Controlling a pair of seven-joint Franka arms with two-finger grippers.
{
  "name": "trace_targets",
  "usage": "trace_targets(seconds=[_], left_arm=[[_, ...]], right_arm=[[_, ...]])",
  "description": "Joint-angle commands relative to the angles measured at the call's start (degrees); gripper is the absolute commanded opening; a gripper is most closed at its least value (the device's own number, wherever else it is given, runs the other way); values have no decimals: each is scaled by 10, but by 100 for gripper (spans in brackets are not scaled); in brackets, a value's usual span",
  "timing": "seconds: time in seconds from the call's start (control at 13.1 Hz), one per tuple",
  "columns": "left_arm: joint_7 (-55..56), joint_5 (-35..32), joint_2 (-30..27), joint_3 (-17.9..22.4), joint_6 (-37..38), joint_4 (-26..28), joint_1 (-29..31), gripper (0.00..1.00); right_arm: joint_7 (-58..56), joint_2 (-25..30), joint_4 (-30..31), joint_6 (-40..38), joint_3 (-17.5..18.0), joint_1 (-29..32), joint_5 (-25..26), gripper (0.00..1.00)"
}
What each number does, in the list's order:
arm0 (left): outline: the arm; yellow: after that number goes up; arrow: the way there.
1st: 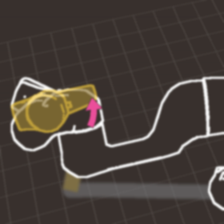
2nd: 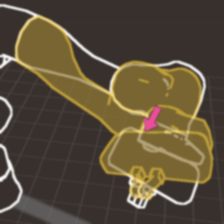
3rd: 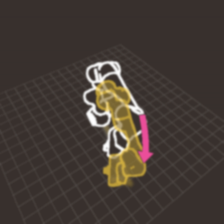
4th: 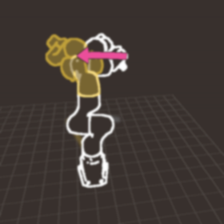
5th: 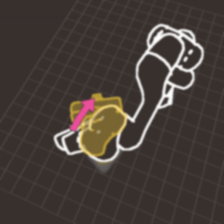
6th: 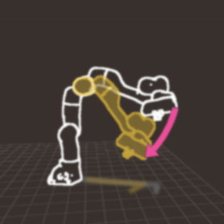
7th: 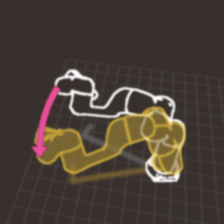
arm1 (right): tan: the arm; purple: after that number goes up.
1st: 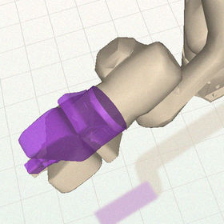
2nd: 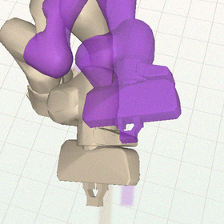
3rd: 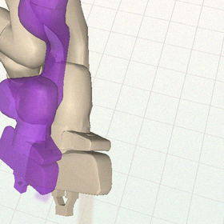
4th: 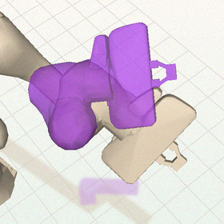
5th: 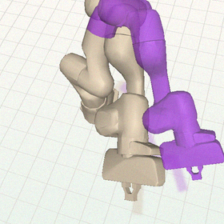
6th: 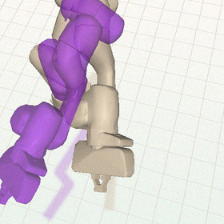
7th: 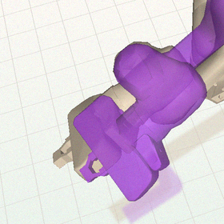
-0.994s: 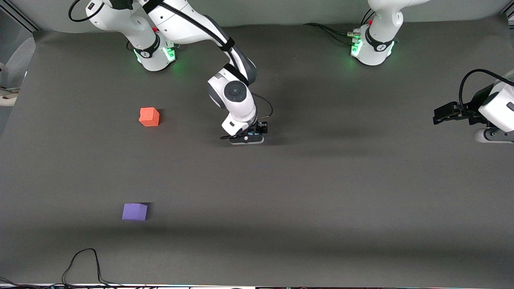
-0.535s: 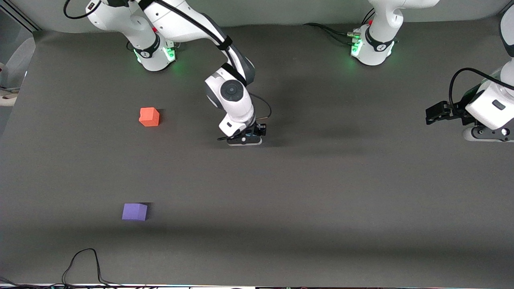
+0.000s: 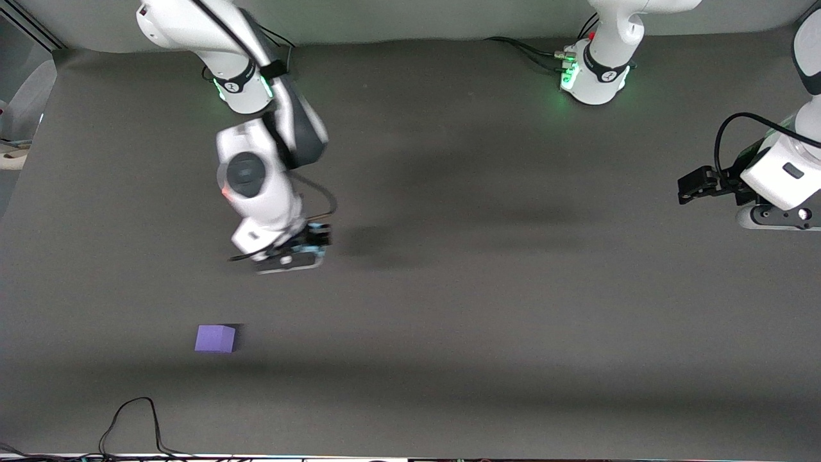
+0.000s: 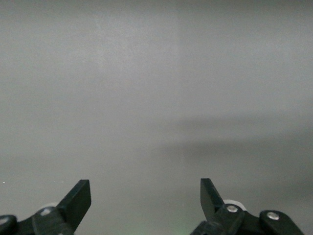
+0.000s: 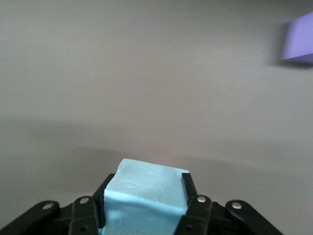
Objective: Place blue block between orange and purple blocks
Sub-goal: 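Carry the blue block with the right gripper between the orange and purple blocks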
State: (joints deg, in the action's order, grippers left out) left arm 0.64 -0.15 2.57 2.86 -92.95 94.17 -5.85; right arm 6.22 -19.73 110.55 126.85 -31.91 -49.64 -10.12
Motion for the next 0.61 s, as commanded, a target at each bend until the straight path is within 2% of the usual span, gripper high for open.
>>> trace_targets(seconds=[0.0,0.08,0.23,0.38,0.54], left_arm=[[7,-4,-12,-9,-5,8,8,100],[6,-4,-12,-9,-4,7,8,100],[7,-3,-11,-9,0,6,7,100],[6,-2,-11,-9,-2,5,7,100],[7,-2,-10,-9,-3,5,7,100]], right_arm=[[-212,15,57,0,-88,23,-93,36],[-285,1,64,0,-97,56,-129,36],[-345,-33,68,4,-97,97,-142,36],[-346,-60,70,16,-97,101,-153,36],[-370,-94,78,46,-95,100,-197,36]])
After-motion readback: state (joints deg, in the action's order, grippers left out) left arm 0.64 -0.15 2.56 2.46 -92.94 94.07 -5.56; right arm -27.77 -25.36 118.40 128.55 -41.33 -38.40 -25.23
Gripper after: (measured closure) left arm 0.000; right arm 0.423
